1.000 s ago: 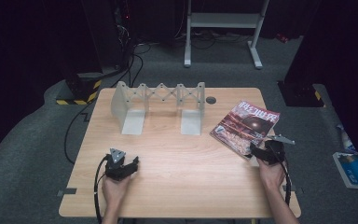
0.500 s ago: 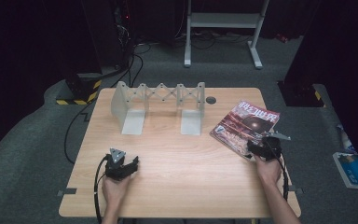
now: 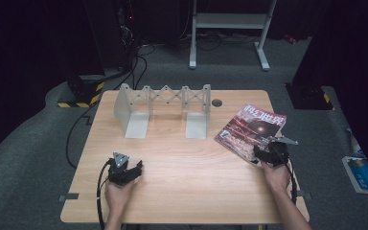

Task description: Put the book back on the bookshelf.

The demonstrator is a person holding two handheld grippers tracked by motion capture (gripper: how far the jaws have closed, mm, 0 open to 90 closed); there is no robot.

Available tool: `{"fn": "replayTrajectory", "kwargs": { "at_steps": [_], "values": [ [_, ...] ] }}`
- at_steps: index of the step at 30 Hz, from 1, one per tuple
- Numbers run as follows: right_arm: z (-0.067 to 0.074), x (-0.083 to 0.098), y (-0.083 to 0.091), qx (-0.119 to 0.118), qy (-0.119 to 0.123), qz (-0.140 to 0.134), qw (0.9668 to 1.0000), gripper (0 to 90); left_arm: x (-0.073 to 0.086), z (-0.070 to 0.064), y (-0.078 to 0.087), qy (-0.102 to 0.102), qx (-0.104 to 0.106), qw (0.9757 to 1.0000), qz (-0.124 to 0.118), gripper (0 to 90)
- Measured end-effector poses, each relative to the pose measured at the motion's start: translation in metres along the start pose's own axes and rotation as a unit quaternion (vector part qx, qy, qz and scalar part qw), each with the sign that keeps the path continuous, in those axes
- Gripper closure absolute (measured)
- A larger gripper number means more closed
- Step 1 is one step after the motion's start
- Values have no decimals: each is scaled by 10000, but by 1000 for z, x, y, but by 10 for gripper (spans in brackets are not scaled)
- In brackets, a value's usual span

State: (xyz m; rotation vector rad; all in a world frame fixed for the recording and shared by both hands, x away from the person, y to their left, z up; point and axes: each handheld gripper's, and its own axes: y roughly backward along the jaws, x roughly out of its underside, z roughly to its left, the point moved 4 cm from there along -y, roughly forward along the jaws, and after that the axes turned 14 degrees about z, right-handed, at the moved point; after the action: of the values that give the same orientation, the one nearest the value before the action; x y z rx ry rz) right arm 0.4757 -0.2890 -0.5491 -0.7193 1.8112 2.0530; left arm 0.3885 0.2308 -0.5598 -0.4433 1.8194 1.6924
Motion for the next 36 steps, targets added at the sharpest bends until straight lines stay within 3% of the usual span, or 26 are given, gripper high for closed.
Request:
{"fn": "replayTrajectory", "kwargs": {
  "at_steps": [18,36],
  "values": [
    [14,19,9,-176,300,-125,9993,300,0,0,0,4,-2,10000,-3,325],
    [30,47,27,-256,785,-172,9964,310,0,0,0,5,-9,10000,1,324]
  ]
}}
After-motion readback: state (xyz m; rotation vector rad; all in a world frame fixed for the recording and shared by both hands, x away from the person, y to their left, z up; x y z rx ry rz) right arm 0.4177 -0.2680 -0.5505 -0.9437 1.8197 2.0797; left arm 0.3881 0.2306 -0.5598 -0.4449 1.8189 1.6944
